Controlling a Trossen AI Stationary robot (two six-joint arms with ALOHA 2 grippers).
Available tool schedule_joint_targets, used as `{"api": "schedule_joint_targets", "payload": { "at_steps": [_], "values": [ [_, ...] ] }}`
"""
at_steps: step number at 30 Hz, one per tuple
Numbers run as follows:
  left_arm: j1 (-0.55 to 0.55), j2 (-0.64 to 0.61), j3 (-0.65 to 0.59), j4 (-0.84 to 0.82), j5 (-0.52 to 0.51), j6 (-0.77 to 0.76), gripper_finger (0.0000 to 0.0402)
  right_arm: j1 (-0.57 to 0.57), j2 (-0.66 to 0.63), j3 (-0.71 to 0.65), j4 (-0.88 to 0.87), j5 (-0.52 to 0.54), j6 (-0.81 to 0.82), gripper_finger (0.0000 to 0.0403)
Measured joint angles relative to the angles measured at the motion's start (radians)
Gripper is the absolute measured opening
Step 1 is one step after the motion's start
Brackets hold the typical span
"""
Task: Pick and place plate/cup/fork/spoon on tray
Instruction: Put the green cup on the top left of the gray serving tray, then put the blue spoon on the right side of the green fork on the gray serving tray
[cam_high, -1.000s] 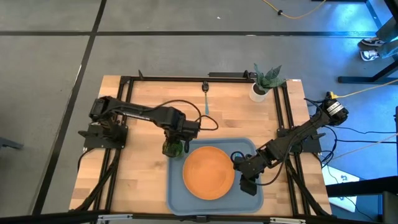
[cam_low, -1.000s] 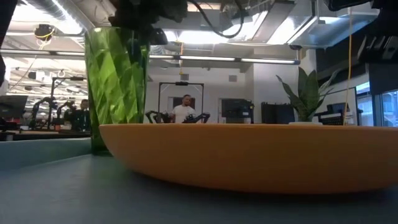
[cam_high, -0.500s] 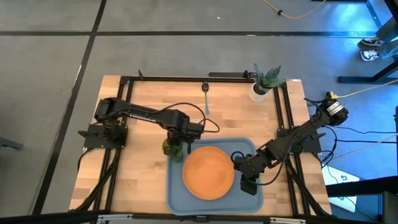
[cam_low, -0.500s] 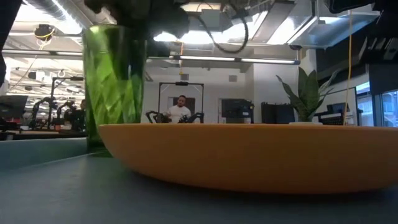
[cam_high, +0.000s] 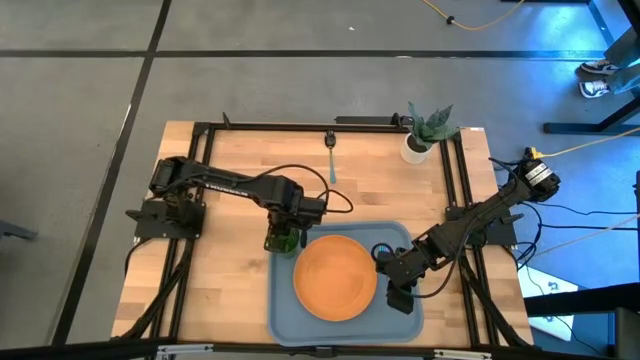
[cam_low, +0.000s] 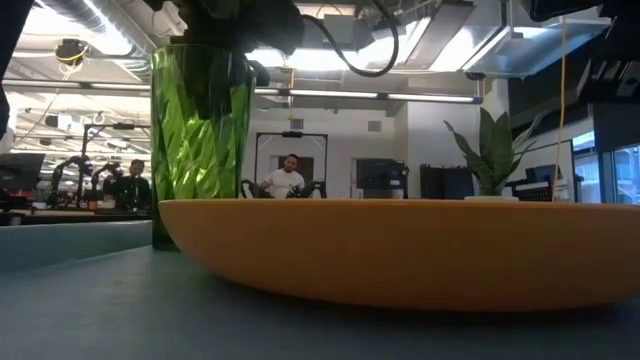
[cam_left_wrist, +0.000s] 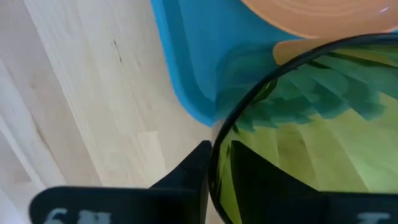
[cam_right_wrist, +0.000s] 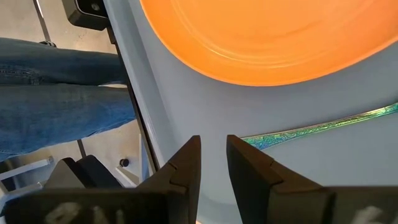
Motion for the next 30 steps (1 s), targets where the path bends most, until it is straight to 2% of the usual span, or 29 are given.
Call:
{"api": "schedule_joint_targets", "payload": {
  "at_steps": [4,15,20,24,26,30],
  "values": [
    [0.000,0.000,0.045,-0.051,0.000,-0.001,0.0056,0.000,0.000,0.000,0.000,0.000,0.000,0.0081],
    [0.000,-0.002,0.215,-0.054,-0.010,0.033,0.0056,0.000,0.000,0.000,0.001,-0.001,0.000,0.0081],
    [0.000,-0.002,0.253,-0.068,-0.045,0.033,0.0057,0.000,0.000,0.000,0.001,0.000,-0.001,0.0081],
    [0.000,-0.002,0.339,-0.136,-0.101,-0.019,0.0057,-0.011,-0.025,0.001,-0.006,0.000,0.000,0.0081],
    [0.000,-0.002,0.404,-0.184,-0.140,-0.063,0.0057,-0.022,-0.046,0.021,-0.049,0.024,-0.002,0.0081],
    [0.000,-0.003,0.520,-0.247,-0.187,-0.170,0.0057,-0.046,-0.081,0.097,-0.220,0.162,-0.004,0.0081]
  ]
}}
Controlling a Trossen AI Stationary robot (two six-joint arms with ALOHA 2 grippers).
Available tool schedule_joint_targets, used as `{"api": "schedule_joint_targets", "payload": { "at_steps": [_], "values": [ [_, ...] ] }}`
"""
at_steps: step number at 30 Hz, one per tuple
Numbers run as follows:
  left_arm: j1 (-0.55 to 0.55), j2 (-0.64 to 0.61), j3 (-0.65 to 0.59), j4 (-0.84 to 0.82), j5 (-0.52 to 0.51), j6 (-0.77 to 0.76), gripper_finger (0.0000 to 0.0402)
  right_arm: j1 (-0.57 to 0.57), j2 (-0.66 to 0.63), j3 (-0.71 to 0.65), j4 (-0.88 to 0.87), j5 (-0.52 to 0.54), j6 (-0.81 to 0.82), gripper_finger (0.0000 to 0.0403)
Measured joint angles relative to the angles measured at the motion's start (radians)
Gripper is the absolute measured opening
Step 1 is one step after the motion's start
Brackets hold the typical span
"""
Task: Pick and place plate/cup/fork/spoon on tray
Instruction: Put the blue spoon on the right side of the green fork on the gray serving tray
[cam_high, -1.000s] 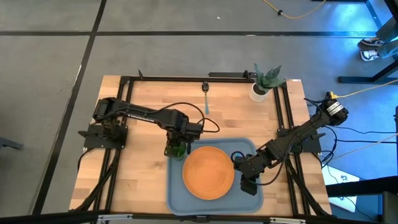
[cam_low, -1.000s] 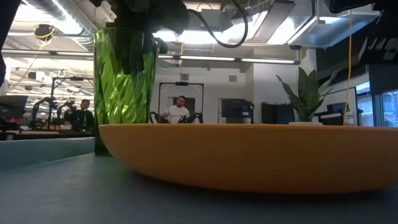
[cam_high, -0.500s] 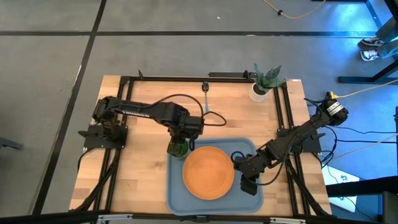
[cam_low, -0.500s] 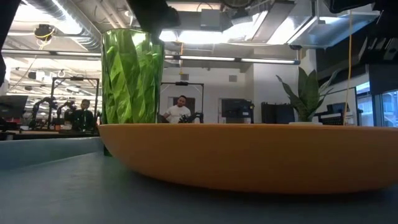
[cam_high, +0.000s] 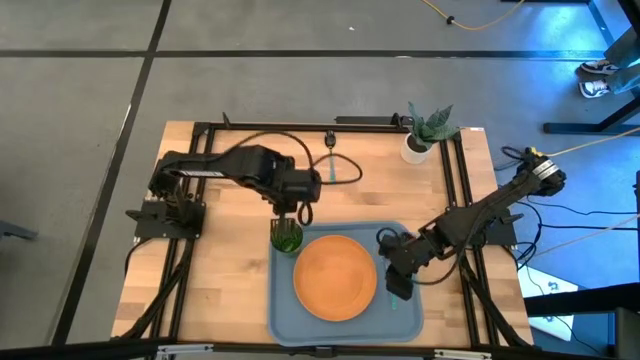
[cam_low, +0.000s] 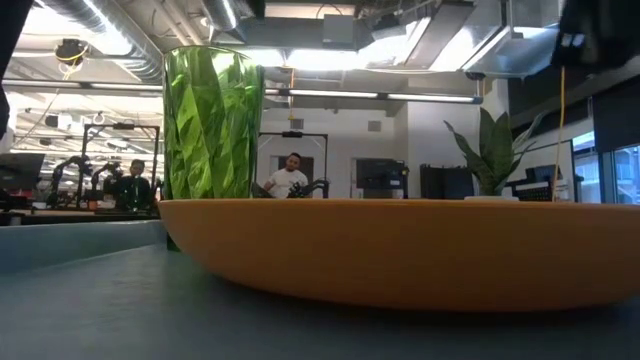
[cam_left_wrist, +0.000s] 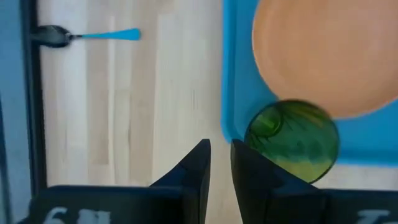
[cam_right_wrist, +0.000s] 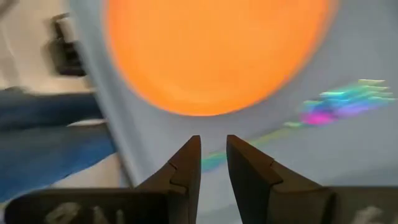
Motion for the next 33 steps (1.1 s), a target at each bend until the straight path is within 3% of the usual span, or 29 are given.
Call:
{"api": "schedule_joint_targets", "payload": {
  "at_steps": [7,12,19,22,29,33],
  "values": [
    [-0.011,-0.030,0.126,0.006,-0.012,-0.074,0.0057,-0.156,-0.006,0.186,-0.321,0.121,-0.046,0.0081],
    [-0.013,-0.066,0.149,0.004,-0.061,-0.138,0.0057,-0.331,-0.005,0.274,-0.336,0.187,-0.057,0.0081],
    [-0.013,-0.101,0.149,0.007,-0.085,-0.193,0.0057,-0.580,0.011,0.288,-0.242,0.198,-0.127,0.0081],
    [-0.013,-0.114,0.150,0.005,-0.087,-0.195,0.0057,-0.659,0.033,0.288,-0.149,0.155,-0.146,0.0081],
    [0.010,-0.112,0.149,0.004,-0.119,-0.127,0.0057,-0.767,0.160,0.288,0.161,0.048,-0.295,0.0081],
    [0.030,-0.111,0.149,0.004,-0.128,-0.112,0.0057,-0.822,0.235,0.288,0.178,0.054,-0.282,0.0081]
  ]
}}
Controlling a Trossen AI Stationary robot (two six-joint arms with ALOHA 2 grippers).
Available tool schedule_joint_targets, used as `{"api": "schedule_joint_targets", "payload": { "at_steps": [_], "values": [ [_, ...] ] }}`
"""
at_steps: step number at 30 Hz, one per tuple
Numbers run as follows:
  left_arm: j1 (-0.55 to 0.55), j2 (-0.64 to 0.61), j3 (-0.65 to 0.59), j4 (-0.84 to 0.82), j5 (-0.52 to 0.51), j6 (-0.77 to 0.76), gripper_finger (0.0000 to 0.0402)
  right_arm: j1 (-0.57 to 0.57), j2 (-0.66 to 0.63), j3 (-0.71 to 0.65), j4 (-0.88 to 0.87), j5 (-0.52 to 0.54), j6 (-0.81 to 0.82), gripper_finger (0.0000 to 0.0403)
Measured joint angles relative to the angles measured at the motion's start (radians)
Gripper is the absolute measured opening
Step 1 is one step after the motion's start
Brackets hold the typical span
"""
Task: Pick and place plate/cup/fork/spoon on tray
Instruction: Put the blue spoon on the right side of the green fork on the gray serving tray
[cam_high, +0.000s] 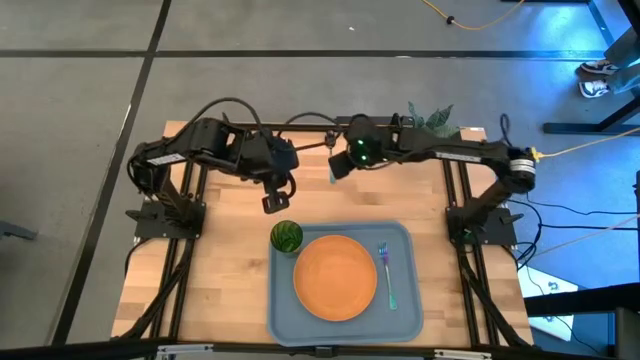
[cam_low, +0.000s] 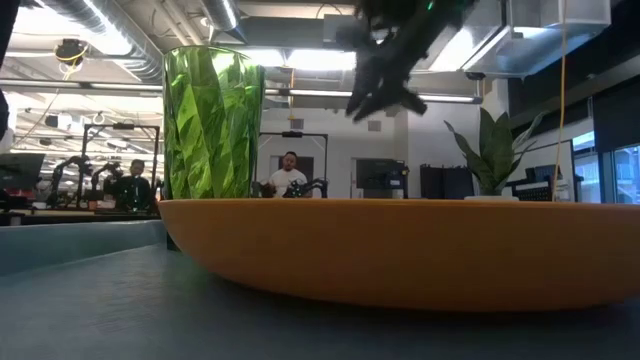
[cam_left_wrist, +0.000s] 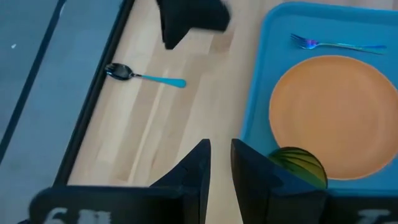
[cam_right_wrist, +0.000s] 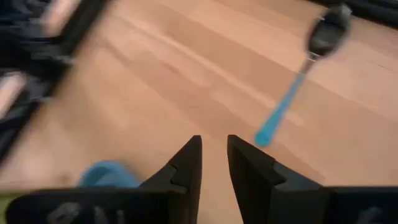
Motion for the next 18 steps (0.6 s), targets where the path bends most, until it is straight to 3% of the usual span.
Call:
{"api": "schedule_joint_targets", "payload": {
  "at_steps": [6,18],
  "values": [
    [0.040,0.000,0.000,0.000,-0.017,0.038,0.0057,-0.057,0.127,0.000,0.007,0.000,0.043,0.0081],
    [0.110,0.000,0.000,0.000,-0.014,0.019,0.0057,-0.133,0.336,0.000,0.216,-0.026,-0.132,0.0081]
  ]
}}
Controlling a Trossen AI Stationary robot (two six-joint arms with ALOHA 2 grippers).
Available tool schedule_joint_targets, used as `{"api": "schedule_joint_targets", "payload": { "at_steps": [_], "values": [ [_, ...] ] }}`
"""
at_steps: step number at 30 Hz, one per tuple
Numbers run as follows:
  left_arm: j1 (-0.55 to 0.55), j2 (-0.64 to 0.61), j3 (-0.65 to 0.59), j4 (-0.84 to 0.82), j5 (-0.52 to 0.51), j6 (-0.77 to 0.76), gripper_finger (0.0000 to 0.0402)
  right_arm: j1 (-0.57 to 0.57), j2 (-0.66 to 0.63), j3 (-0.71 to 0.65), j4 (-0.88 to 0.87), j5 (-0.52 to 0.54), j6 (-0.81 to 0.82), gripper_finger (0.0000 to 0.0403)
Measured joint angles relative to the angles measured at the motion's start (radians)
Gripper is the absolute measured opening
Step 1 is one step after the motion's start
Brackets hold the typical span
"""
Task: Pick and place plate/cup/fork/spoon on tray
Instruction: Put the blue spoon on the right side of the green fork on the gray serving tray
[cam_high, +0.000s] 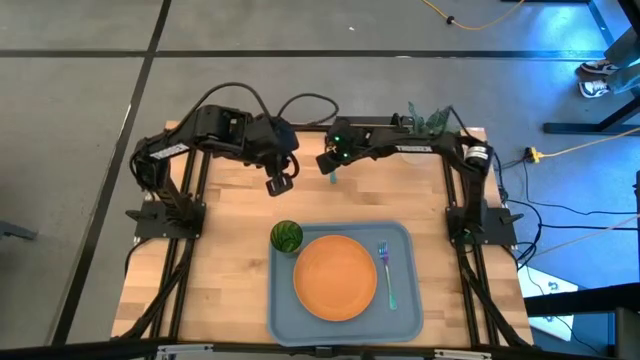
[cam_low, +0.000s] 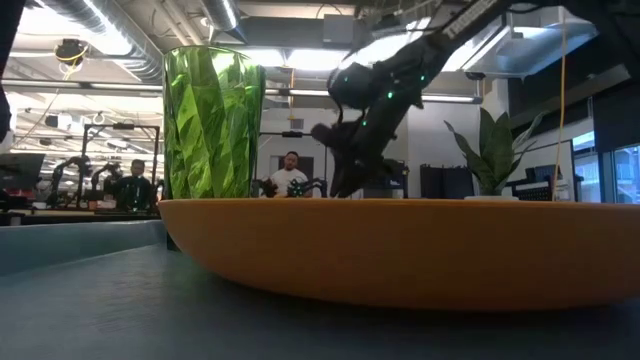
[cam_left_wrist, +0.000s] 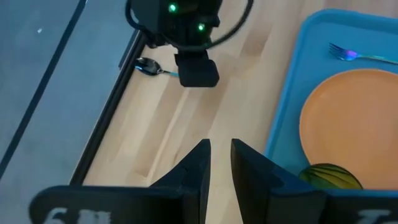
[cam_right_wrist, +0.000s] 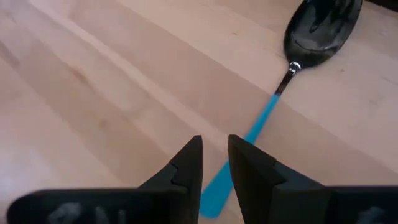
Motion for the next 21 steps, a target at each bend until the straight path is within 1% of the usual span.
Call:
{"api": "schedule_joint_targets", "payload": {
  "at_steps": [6,11,16,18,21],
  "values": [
    [0.034,0.000,0.000,0.000,0.001,0.000,0.0057,-0.019,0.042,0.000,0.008,0.019,-0.034,0.0081],
    [0.066,0.000,0.000,0.000,0.001,0.000,0.0057,-0.019,0.043,0.000,0.008,0.061,-0.029,0.0081],
    [0.098,0.000,0.000,0.000,0.001,0.000,0.0057,-0.019,0.043,0.000,0.008,0.065,-0.032,0.0081],
    [0.106,0.000,0.000,0.000,0.001,0.000,0.0057,-0.019,0.039,0.000,0.004,0.032,-0.074,0.0081],
    [0.116,0.000,0.000,0.000,0.002,0.000,0.0057,-0.019,0.005,0.007,-0.033,-0.067,-0.155,0.0081]
  ]
}}
